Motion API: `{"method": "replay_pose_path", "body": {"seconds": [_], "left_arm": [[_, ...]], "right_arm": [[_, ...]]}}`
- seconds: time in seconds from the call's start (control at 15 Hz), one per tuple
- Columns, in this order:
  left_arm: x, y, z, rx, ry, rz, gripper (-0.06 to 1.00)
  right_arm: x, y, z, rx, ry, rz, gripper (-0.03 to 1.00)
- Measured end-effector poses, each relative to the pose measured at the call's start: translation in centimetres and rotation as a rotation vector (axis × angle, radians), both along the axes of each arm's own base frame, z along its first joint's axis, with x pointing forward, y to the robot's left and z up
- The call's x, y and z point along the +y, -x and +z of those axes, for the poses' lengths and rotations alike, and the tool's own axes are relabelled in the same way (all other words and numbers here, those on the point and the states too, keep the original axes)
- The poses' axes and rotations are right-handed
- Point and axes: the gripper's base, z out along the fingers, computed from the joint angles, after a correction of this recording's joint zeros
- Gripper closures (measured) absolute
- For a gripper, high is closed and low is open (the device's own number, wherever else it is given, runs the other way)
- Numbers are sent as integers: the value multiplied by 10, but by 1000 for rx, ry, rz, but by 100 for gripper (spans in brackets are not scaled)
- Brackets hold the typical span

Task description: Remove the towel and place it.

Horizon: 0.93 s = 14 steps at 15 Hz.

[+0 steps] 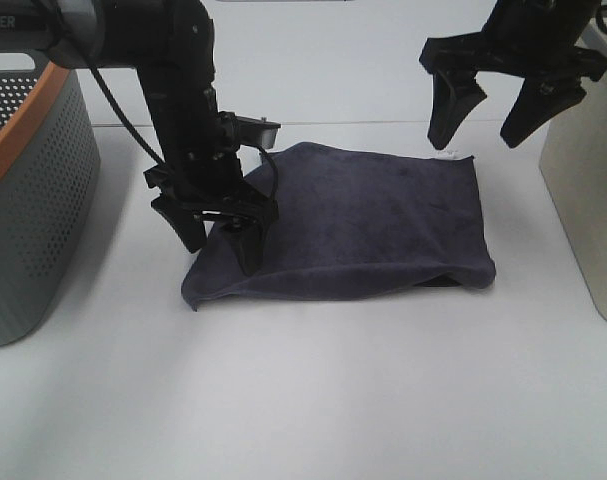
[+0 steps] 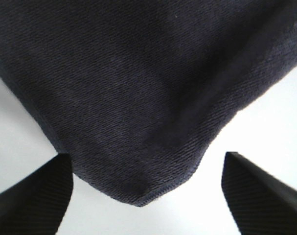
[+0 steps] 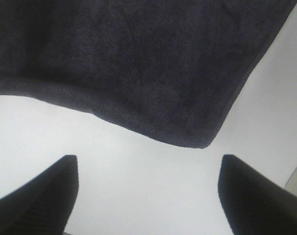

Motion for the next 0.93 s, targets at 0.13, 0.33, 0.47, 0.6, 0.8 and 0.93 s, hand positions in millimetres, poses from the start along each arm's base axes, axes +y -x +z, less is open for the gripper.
{"method": "replay_pose_path", "body": {"seconds": [0.13,0.33,0.47,0.6,0.8,0.93], "left_arm": [[1,1,19,-29,14,47,12],[4,7,65,-118,61,60,11],[9,12,100,-202,78,67,11],[22,15,149,-351,67,108,11],[59,9,173,-416,46,220,11],[100,-1,184,-445,32,327,11]], "right_arm": [[-2,10,22,-55,-16,2,27],[-8,28,55,-151,-25,15,27],[-17,40,75,-211,12,-48,25],[-35,56,101,-299,63,-137,24],[-74,67,120,-357,67,-265,24],[-107,71,127,-379,93,-363,24]]}}
